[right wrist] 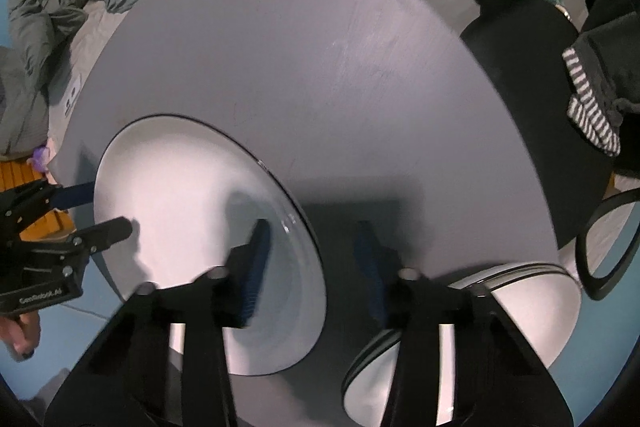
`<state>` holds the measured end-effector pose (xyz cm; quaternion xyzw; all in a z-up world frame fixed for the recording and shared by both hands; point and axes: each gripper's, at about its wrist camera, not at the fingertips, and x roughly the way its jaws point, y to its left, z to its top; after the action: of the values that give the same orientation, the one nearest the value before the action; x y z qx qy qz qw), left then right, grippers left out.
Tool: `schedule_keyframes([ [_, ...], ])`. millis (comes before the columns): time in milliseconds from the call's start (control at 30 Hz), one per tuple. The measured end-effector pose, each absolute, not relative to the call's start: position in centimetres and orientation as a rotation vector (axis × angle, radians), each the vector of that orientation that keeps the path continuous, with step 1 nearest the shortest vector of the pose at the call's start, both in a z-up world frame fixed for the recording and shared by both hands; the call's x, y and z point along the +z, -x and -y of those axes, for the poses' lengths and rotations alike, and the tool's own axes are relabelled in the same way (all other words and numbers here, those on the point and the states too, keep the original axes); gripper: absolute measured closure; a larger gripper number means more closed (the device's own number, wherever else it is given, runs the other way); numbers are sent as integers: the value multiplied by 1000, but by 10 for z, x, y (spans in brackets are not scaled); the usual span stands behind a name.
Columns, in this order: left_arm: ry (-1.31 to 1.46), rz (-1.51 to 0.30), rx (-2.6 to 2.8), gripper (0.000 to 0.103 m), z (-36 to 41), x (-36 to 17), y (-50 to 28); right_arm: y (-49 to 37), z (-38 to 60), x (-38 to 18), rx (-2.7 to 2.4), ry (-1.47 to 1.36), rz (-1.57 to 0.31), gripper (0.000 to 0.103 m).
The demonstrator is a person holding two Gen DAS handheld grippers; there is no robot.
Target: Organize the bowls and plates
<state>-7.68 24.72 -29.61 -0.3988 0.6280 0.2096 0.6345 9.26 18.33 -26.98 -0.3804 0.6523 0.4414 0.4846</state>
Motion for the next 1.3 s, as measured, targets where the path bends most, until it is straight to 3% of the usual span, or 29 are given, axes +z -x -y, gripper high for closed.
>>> schedule_keyframes([
  [67, 899, -1425, 457, 61, -248, -294, 77, -91, -181, -271, 1070, 919, -1597, 77],
  [200, 900, -1422, 420, 75, -250, -294, 75, -90, -176, -269, 1051, 891, -1593, 80],
  [433, 845, -1443, 374, 85, -250, -293, 69, -96, -150, -272, 987, 730, -1712, 86],
  [900, 659, -1494, 269, 83, -247, -291, 54, -64, -75, -274, 842, 350, -1817, 92],
  [1300, 575, -1540, 200, 83, -234, -289, 65, -55, -55, -280, 766, 151, -1854, 91],
])
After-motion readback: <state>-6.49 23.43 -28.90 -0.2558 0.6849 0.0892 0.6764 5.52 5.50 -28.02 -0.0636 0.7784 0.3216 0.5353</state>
